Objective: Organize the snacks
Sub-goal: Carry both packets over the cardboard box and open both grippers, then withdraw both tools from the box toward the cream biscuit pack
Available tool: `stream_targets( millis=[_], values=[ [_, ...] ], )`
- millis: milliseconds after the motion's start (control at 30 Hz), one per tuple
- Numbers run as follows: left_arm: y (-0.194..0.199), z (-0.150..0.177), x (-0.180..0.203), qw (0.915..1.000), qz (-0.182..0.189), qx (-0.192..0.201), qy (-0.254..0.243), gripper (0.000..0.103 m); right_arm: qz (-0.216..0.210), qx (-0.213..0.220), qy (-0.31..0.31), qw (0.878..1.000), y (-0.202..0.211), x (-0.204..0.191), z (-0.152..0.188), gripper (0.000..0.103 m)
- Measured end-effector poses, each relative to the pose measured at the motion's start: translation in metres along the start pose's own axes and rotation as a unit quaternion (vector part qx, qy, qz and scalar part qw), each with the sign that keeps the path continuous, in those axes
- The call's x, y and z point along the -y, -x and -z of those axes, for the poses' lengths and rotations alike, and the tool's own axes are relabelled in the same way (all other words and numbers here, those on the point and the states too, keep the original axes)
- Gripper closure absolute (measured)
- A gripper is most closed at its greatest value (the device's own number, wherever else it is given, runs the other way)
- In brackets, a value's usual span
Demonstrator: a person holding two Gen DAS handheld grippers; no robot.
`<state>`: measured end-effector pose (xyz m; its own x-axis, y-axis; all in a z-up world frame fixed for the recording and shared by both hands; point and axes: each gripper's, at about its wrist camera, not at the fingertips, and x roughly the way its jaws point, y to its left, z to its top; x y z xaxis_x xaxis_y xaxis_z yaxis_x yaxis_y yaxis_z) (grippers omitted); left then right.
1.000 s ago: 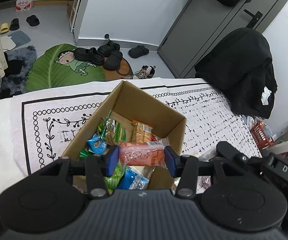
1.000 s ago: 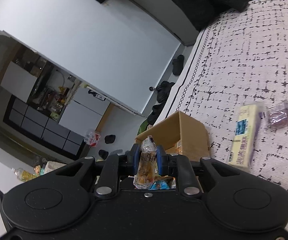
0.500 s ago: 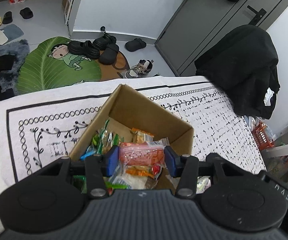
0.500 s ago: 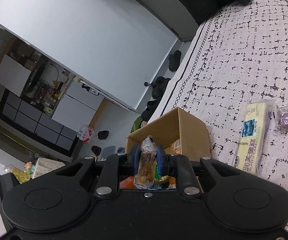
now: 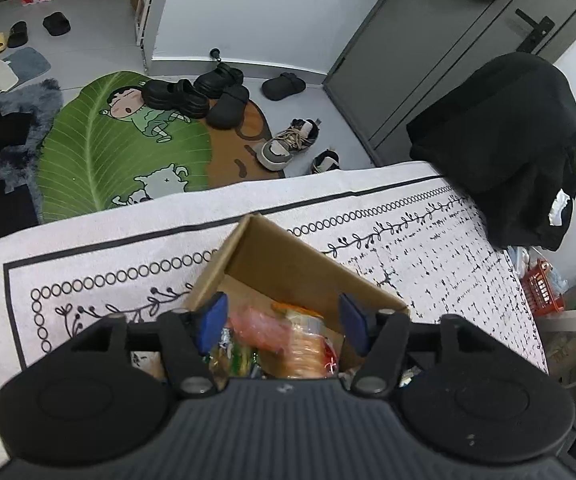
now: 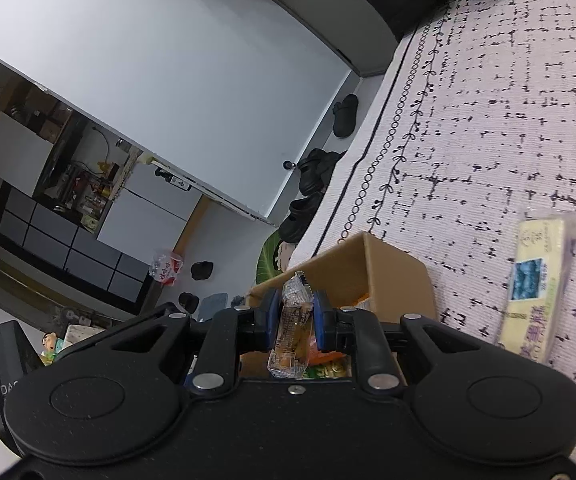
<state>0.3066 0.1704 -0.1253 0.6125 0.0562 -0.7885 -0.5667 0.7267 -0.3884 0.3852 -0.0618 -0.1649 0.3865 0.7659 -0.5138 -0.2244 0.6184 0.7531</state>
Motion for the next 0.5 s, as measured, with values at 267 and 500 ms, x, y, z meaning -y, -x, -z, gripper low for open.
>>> stream_targets(
  millis=[267, 500],
  values=[
    [0.009, -0.010, -0.003, 0.9998, -0.017, -0.002, -0.005, 0.024, -0.018, -0.015, 0.012, 1.000, -0.009, -0.011, 0.001, 0.071],
    [0.021, -0.003, -0.005, 0.9995, -0.031, -0.004, -0.008, 0.021, 0.006, -0.013, 0.001, 1.000, 0.005, -0.003, 0.000, 0.057]
  ],
)
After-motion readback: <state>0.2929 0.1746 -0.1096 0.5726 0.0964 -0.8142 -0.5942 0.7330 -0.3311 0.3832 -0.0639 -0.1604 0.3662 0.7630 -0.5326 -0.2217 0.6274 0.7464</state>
